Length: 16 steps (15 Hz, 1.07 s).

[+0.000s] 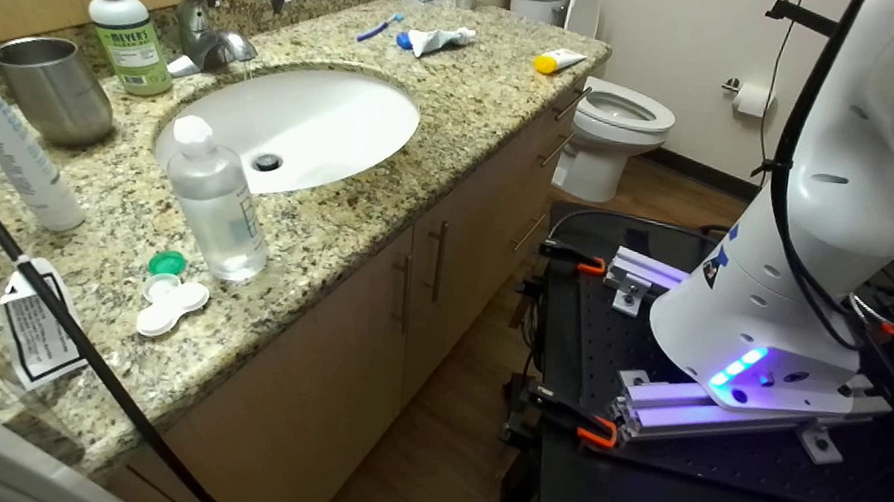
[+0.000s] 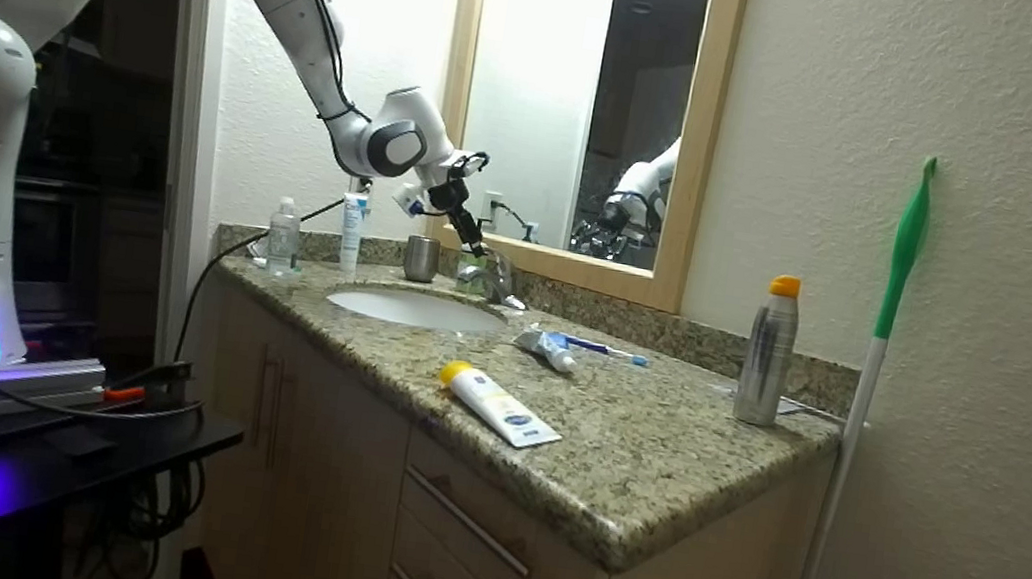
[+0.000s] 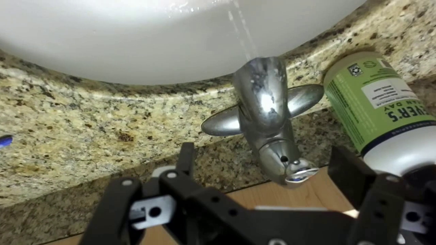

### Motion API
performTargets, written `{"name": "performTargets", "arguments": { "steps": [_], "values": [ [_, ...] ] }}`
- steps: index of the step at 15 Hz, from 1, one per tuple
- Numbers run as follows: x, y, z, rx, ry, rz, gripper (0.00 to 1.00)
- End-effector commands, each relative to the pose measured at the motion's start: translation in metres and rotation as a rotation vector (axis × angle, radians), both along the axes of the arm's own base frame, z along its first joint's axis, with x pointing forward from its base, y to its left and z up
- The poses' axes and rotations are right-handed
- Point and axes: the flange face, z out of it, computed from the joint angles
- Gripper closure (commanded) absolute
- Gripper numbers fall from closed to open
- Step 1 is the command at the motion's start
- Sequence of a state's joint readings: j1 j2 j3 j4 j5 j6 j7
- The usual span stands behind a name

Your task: Push the faucet handle upwards

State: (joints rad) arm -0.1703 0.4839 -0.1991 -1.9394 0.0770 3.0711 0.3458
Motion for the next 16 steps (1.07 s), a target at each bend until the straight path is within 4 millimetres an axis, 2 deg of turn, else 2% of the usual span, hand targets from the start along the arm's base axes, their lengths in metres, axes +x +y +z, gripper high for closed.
{"name": "performTargets", "arguments": {
  "steps": [1,2,3,4,10,14,16],
  "values": [
    [0.000,-0.001,0.001,0.001,-0.003,0.000,0.00],
    [0.000,-0.001,0.002,0.001,-0.005,-0.002,0.00],
    [0.001,-0.001,0.002,0.006,-0.004,0.008,0.25],
    [0.002,-0.001,-0.001,0.004,-0.007,-0.001,0.26],
    [0.003,0.011,0.003,0.005,-0.033,0.032,0.68],
    [0.004,0.004,0.012,-0.087,-0.106,0.069,0.95],
    [0.004,-0.002,0.019,-0.130,-0.159,0.079,1.00]
  ]
}}
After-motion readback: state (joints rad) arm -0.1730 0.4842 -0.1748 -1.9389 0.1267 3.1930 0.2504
